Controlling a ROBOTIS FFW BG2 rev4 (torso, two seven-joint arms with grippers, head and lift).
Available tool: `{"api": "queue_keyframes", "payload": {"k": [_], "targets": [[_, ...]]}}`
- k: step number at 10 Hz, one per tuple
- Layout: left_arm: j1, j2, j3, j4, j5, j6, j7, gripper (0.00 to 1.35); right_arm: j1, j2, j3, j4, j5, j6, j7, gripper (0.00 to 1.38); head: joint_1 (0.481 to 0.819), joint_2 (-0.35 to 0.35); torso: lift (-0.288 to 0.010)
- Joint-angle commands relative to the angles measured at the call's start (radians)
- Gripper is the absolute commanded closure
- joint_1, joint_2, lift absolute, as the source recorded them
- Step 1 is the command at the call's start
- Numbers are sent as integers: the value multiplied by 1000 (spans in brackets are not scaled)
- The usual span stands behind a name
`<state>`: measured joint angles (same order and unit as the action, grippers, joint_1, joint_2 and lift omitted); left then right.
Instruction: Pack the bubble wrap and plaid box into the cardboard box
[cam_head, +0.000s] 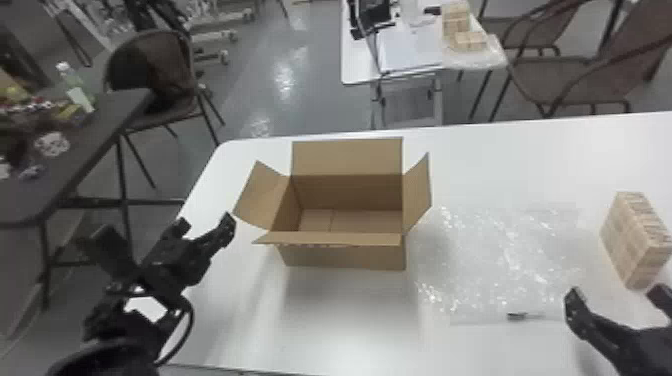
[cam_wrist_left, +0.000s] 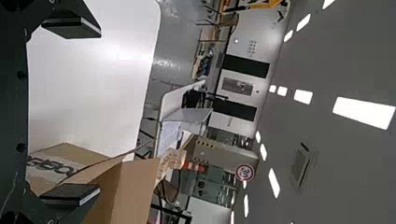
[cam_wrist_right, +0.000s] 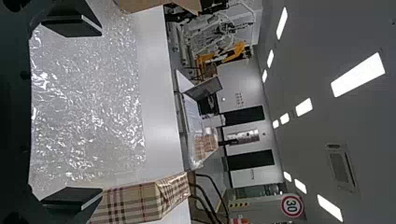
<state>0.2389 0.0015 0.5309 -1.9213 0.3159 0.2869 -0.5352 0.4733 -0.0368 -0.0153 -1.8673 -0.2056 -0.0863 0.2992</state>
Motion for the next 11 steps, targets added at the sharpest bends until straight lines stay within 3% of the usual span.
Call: {"api": "queue_keyframes", "payload": {"k": [1,3,5,7,8,9,10,11], "targets": [[-43,-4,1,18,8,35,-17,134,-4,0,3,2,0,5,0,91,695,256,-159],[-89,-4,-2,27,19,113,-48,134,-9,0,6,5,-1,16,2,91,695,245,-159],[-127,35,-32,76,42,144,-58,173,-16,0,9,11,-5,17,2,91,695,227,-159],[-130,32,-43,99,48,147,-58,242,-30,-2,9,19,-8,17,12,91,695,213,-159],[-133,31,-51,111,43,140,-60,364,-30,-2,11,19,-6,20,12,91,695,210,-159],[-139,34,-60,117,32,129,-60,702,-28,-2,12,17,-8,23,12,91,695,206,-159],[-139,34,-57,122,26,121,-58,860,-32,0,14,17,-5,23,12,91,695,202,-159],[-142,35,-58,125,12,118,-54,1105,-30,2,14,20,-9,23,12,91,695,203,-159]]}}
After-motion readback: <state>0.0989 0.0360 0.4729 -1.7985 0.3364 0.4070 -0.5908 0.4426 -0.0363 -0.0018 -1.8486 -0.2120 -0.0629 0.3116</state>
